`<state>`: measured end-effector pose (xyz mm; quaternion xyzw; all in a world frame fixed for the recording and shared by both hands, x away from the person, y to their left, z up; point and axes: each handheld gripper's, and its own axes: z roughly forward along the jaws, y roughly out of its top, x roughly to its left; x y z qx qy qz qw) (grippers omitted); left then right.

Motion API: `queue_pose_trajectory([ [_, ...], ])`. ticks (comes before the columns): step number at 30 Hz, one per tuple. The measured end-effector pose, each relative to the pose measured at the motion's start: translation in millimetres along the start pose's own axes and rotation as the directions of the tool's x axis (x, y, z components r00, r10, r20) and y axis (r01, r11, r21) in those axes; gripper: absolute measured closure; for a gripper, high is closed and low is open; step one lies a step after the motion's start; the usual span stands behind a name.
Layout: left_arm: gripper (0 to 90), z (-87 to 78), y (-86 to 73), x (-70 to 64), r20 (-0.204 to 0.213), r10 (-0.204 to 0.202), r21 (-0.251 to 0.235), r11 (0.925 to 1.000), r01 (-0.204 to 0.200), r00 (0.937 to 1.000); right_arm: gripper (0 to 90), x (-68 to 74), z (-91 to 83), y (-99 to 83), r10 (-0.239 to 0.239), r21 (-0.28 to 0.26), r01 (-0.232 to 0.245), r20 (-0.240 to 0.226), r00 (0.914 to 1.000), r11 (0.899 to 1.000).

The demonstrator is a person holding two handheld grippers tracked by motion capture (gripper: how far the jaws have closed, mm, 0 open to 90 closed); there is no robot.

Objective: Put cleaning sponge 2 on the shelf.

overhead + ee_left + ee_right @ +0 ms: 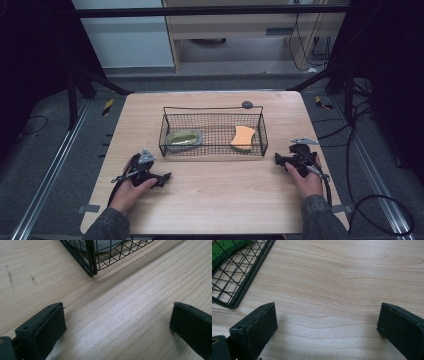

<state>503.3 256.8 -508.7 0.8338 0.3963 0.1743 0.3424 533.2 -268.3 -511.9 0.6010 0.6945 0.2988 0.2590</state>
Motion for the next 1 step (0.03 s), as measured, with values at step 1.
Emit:
queue_pose_trajectory([
  [1,0.0,0.0,0.0,0.0,0.000,0.000,0.000,1.0000,0.000,1.0000,2.6,0.0,0.0,0.0,0.000,0.000,0.000,0.000,1.0000,1.000],
])
